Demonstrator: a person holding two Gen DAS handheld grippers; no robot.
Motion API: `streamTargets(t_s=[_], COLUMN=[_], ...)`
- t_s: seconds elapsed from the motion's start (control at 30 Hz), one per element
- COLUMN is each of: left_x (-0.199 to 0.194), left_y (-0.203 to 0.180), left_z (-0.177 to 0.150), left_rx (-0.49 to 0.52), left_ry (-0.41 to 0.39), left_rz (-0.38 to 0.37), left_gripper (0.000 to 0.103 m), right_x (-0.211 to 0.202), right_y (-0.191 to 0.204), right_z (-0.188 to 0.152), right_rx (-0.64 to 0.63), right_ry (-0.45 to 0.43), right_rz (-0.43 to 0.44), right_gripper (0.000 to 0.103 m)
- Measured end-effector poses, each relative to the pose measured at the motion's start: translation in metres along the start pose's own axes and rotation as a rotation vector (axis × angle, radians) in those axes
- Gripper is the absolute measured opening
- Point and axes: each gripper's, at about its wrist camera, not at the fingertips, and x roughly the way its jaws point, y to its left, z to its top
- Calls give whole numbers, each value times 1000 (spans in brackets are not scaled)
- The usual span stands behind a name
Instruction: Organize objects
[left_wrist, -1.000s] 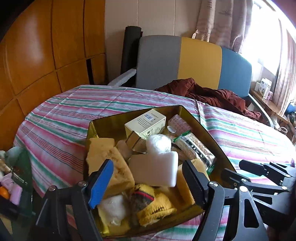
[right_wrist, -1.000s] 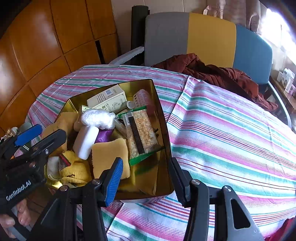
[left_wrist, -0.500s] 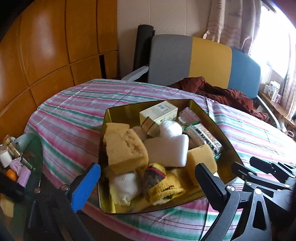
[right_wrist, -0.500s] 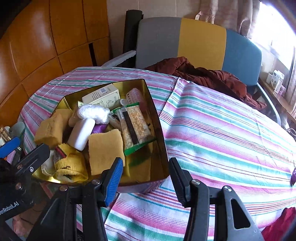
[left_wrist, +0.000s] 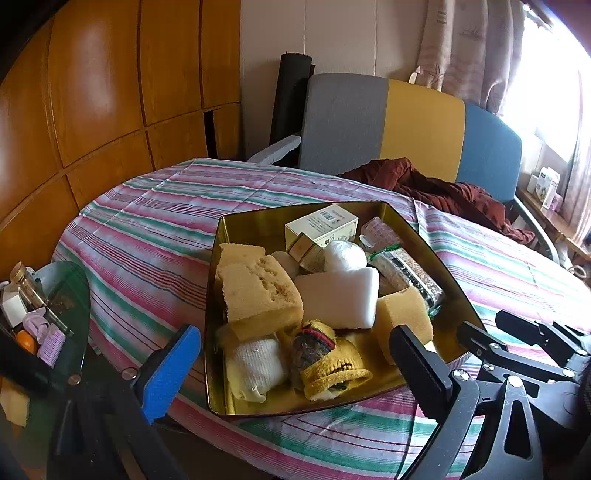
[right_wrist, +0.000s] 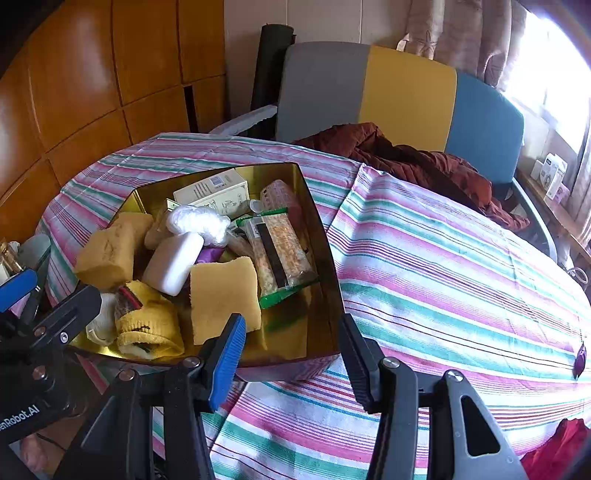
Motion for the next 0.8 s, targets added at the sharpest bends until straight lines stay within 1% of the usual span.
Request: streamTargets(t_s=[0.23,0.8], left_x=[-2,1], left_y=[3,6], left_z=[1,0], left_rx=[-11,-16], left_ry=[-6,6], left_rz=[-6,-6], left_gripper=[103,103], right_x=[0,8], right_y=[0,10], right_z=[3,3], right_rx=[14,-8], right_ry=[-12,7], right_rz=[-8,1], right_gripper=[52,52])
